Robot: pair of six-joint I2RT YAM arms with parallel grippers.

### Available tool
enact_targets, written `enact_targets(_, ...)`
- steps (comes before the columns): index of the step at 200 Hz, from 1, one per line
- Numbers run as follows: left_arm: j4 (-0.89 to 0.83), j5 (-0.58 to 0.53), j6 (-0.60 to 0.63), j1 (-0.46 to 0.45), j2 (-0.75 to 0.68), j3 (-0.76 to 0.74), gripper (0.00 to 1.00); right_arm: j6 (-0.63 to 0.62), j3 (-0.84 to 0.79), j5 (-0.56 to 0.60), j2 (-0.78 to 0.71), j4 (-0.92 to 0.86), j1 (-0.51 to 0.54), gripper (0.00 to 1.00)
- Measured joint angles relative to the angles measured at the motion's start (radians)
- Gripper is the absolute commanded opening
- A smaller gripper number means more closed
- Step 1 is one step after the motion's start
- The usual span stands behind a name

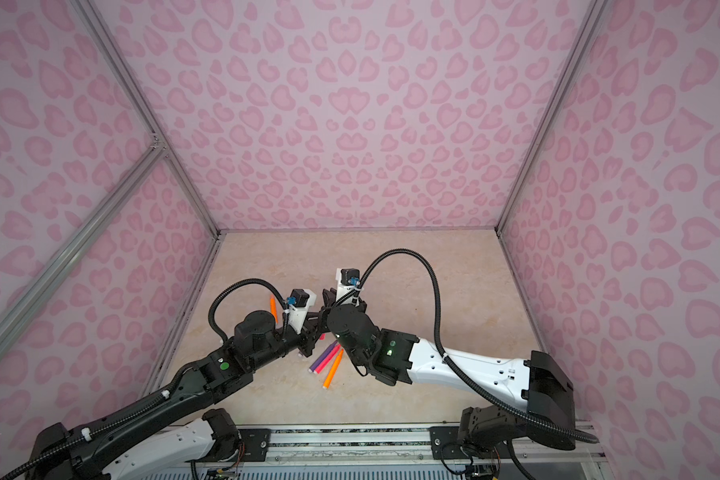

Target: Insert the pens into the pen caps

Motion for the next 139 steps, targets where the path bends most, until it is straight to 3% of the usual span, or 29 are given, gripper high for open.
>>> enact_targets(49,-0.057,0.049,0.004,0.015,-0.019,-0.009,0.04,0.052,-0.088,0.03,-0.003,0.105,0.022,0.0)
enact_targets(97,-0.056,0.336,-0.01,0.142,-0.035,-0.048,0.04,0.064,-0.262,-0.06,-0.068,0.32,0.023,0.0)
enact_targets(139,-0.044,0.435,-0.029,0.163,-0.069,-0.072,0.04,0.06,-0.351,-0.152,-0.109,0.46,0.023,0.0)
